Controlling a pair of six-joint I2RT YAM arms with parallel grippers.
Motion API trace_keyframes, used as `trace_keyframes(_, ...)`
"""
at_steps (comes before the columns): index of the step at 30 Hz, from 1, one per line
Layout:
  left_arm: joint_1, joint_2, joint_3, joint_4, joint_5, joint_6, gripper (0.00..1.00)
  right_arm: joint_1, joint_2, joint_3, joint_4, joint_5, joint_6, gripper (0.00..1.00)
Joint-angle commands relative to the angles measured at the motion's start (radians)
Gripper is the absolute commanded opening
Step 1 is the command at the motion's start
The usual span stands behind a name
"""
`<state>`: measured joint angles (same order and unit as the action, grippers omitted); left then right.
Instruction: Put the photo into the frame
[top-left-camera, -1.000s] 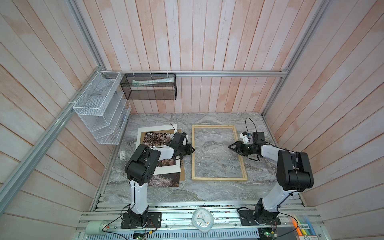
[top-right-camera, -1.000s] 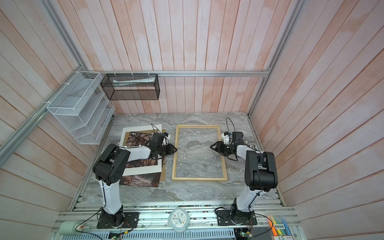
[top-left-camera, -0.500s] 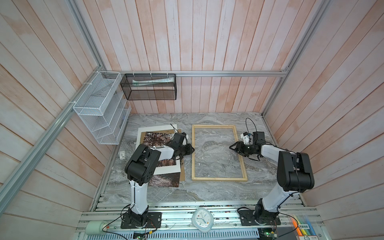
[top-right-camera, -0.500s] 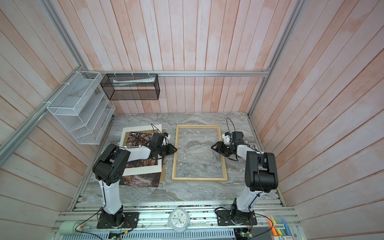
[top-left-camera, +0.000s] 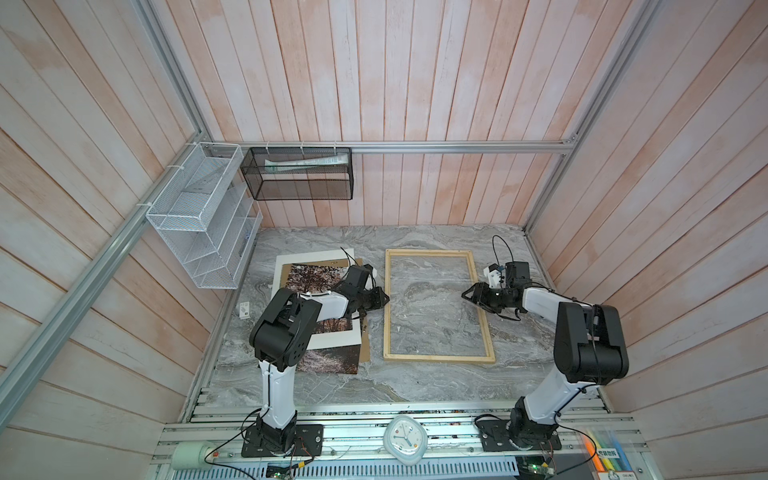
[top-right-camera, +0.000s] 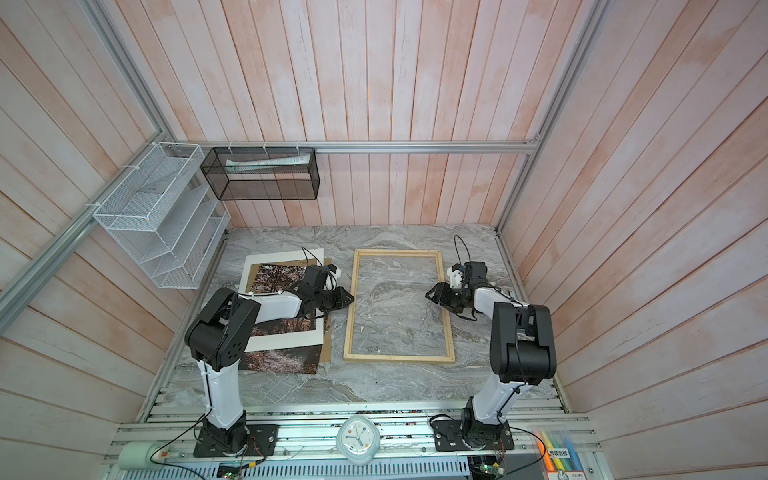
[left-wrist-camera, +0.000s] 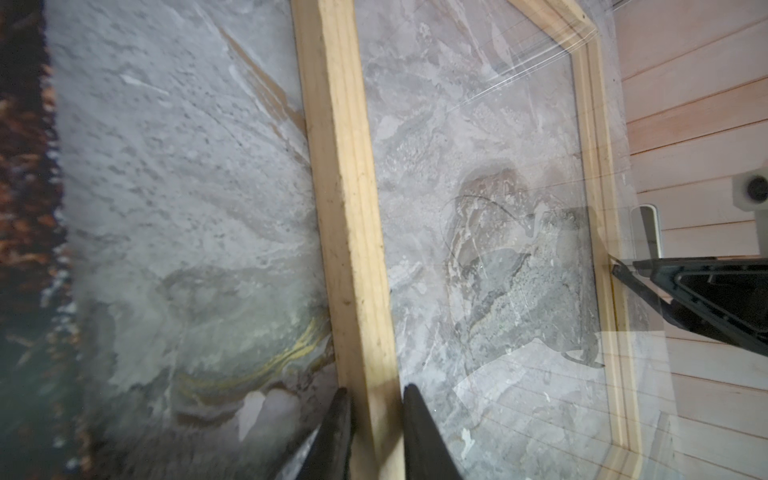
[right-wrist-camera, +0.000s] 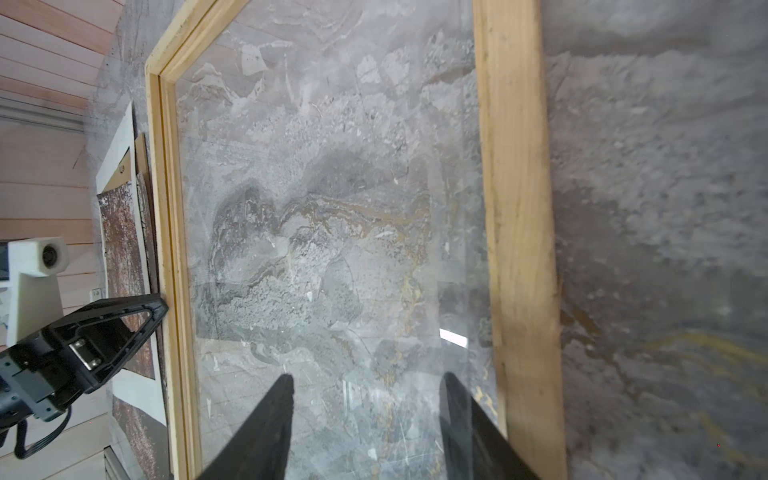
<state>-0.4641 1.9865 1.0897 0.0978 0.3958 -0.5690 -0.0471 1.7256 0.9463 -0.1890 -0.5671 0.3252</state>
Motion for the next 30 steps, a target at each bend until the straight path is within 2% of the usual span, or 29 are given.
trace_keyframes(1,-0.007,0.021,-0.027,-0.007,0.025,0.011,0.23,0.006,-0.018,0.029,-0.032,0.036,-0.025,0.57)
trace_keyframes(14,-0.005,0.013,-0.021,-0.017,0.028,0.018,0.22,-0.006,-0.018,0.036,-0.053,0.103,-0.019,0.57)
trace_keyframes(30,-0.005,0.006,-0.025,-0.013,0.035,0.018,0.22,-0.025,-0.052,0.026,-0.078,0.122,-0.031,0.57)
